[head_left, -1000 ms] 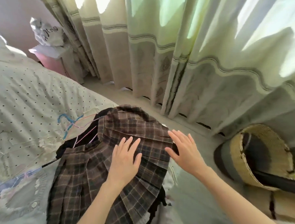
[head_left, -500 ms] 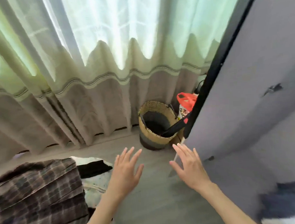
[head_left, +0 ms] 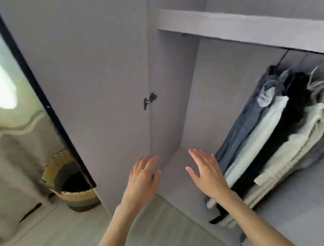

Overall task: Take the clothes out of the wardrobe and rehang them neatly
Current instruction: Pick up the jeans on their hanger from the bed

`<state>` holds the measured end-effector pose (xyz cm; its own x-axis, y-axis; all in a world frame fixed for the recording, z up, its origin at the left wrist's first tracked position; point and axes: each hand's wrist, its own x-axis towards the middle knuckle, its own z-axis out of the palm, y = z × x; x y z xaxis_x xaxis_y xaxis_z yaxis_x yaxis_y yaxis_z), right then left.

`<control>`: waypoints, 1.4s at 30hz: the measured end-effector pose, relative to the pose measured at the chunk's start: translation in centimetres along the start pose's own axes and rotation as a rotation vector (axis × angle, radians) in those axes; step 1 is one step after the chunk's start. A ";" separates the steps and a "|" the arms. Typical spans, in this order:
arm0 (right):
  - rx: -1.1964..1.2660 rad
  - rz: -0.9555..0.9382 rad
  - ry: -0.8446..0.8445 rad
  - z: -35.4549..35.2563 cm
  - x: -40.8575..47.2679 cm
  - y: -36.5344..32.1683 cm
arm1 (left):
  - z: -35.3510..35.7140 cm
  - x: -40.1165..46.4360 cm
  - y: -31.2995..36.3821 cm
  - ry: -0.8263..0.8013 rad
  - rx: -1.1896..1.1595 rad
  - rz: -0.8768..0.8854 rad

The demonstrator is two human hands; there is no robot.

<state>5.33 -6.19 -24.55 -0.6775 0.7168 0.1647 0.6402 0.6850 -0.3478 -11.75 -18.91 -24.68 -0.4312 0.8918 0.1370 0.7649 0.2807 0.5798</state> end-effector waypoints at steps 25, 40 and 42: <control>-0.107 0.470 0.515 -13.0 5.8 20.6 | 12.3 25.1 21.1 -0.380 -0.328 0.643; -0.409 0.423 0.531 -15.8 12.5 30.1 | 17.3 35.3 36.0 -0.241 -0.466 0.211; -0.415 0.403 0.550 -15.8 12.3 30.7 | 17.9 35.9 36.4 -0.226 -0.402 0.206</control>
<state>22.34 25.74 -18.60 -0.1587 0.8070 0.5688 0.9537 0.2743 -0.1231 9.14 29.71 -13.04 -0.1425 0.9813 0.1293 0.5591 -0.0280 0.8286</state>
